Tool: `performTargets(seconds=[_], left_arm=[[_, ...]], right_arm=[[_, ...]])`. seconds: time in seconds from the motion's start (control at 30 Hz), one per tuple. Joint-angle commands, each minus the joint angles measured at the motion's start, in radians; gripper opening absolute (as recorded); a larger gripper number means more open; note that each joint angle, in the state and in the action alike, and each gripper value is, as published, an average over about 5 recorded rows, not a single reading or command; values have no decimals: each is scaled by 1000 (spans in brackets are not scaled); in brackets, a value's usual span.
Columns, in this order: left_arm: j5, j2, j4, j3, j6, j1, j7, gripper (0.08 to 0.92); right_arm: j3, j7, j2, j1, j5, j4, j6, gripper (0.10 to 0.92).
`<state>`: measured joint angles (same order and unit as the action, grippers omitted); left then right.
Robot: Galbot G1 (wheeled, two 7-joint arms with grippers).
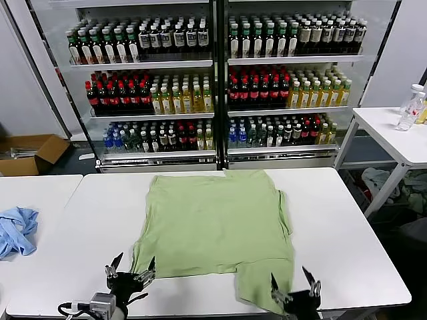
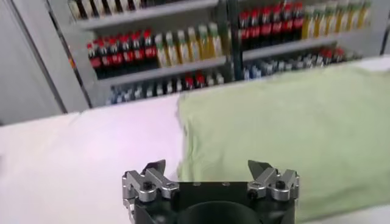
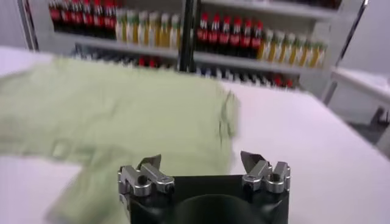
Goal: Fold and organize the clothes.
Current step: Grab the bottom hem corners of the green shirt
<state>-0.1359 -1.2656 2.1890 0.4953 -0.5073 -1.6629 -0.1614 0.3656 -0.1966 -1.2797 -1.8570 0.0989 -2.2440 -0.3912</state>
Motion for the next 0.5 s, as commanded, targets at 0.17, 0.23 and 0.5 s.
performTargets(seconds=[0.17,0.23,0.5], left_arm=[[-41,21,-102,-3,-71,25,-30,806],[-63,23,-92,-6,-71,21,-27,766],[-153,32,-68,-4,-71,14,-13,532]], right_arm=[[-29,-1,-10,-25,74,54,-31,785],[-30,1,-10,-20,102,59,-32,733],[-14,-4,-2,-24,279,9,-68,490]])
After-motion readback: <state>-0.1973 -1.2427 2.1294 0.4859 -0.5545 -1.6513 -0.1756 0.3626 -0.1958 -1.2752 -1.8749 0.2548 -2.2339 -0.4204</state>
